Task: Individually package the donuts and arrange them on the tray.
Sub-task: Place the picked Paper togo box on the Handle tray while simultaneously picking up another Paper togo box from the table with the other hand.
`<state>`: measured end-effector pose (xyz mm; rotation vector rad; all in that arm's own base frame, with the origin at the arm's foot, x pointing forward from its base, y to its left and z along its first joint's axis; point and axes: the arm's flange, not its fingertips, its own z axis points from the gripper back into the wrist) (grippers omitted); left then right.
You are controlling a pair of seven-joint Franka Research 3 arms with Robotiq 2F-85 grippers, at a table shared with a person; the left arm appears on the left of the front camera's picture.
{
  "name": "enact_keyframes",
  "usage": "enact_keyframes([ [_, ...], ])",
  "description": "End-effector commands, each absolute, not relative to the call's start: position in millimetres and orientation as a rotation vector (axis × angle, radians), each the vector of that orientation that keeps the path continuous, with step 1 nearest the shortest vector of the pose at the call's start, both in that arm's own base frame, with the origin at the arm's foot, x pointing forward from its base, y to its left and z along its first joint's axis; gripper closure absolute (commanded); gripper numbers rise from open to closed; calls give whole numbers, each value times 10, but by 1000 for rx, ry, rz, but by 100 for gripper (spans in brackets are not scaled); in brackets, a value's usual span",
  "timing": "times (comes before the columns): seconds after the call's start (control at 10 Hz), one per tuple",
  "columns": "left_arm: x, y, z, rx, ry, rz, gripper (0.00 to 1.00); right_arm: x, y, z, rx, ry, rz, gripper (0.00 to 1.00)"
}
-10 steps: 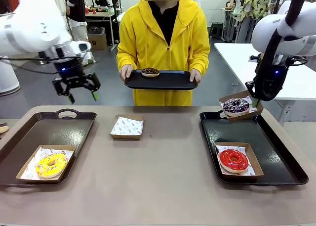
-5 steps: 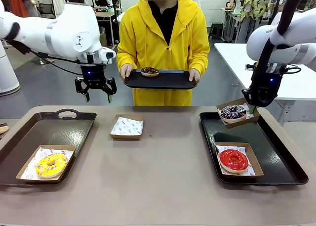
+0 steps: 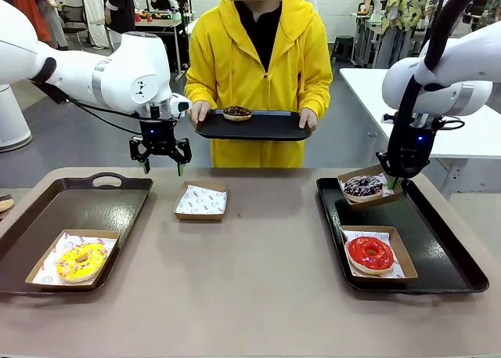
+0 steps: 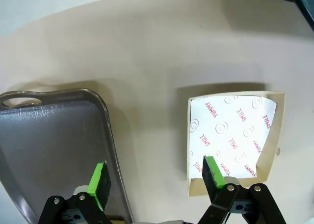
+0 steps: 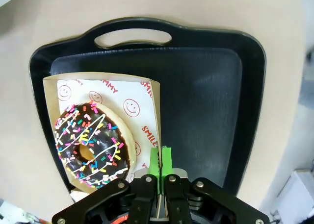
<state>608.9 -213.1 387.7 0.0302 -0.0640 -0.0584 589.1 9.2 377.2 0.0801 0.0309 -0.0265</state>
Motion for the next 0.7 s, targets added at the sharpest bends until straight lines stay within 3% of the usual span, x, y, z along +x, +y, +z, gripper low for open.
enact_keyframes([
  [0.0,6117,-2169,3823,40,-89,-34,3,5987,46,3711,115,24,-14,99],
  [0.6,6099,-2230,3657,59,-83,-51,3,5988,-64,3531,119,48,-29,99],
])
